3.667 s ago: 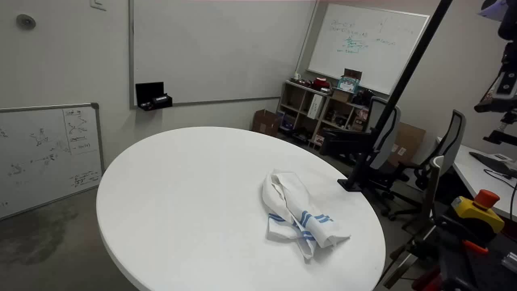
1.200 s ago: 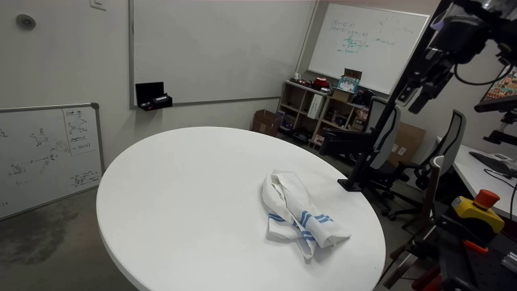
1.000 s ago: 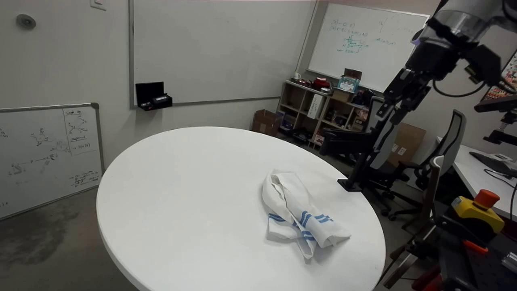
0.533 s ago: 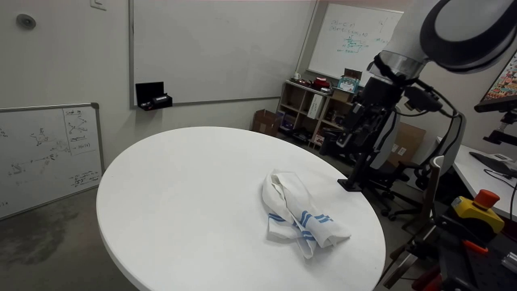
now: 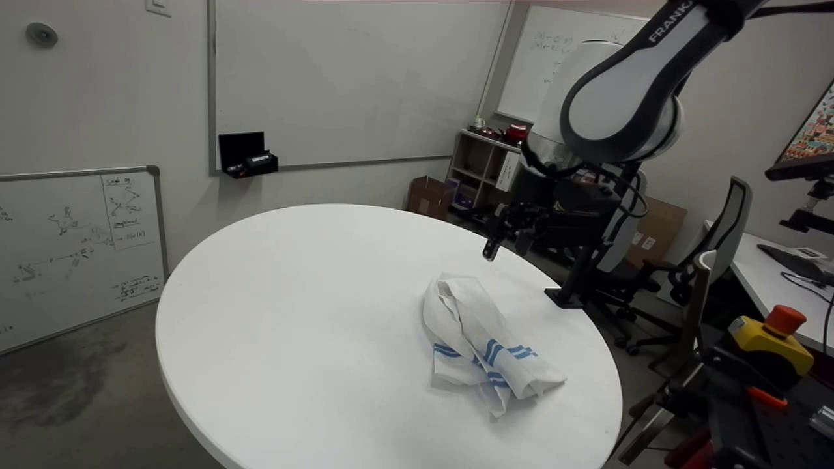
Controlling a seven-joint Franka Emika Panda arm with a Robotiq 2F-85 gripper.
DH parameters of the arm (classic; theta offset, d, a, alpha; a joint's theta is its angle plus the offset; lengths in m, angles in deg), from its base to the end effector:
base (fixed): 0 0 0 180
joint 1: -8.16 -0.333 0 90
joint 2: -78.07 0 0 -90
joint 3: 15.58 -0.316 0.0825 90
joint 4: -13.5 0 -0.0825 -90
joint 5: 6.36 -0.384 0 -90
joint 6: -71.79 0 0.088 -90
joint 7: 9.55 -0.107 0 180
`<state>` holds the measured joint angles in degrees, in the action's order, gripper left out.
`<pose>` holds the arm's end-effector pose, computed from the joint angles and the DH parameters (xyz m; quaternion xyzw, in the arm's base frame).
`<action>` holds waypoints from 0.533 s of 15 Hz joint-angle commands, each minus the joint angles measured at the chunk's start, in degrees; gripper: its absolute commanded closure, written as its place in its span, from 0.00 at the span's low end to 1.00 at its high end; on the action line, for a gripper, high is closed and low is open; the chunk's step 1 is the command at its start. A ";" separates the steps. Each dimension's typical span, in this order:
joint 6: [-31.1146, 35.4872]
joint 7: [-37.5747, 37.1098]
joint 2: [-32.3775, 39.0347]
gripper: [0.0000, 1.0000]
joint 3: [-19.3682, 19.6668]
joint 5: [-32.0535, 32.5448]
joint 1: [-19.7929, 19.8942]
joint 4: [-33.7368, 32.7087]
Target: Get the towel from the table and put it on the black object
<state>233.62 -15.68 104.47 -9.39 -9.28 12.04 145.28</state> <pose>0.5197 -0.0976 0.1539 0.9867 -0.1582 0.0331 0.0162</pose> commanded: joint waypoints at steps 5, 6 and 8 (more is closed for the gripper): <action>1.40 -5.96 11.10 0.00 1.83 1.36 -6.84 -8.13; 1.53 -6.53 11.97 0.00 2.07 1.46 -7.76 -8.42; 2.03 -7.06 13.93 0.00 2.62 1.84 -9.31 -8.96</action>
<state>233.70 -20.38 114.95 -8.41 -8.91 5.50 138.18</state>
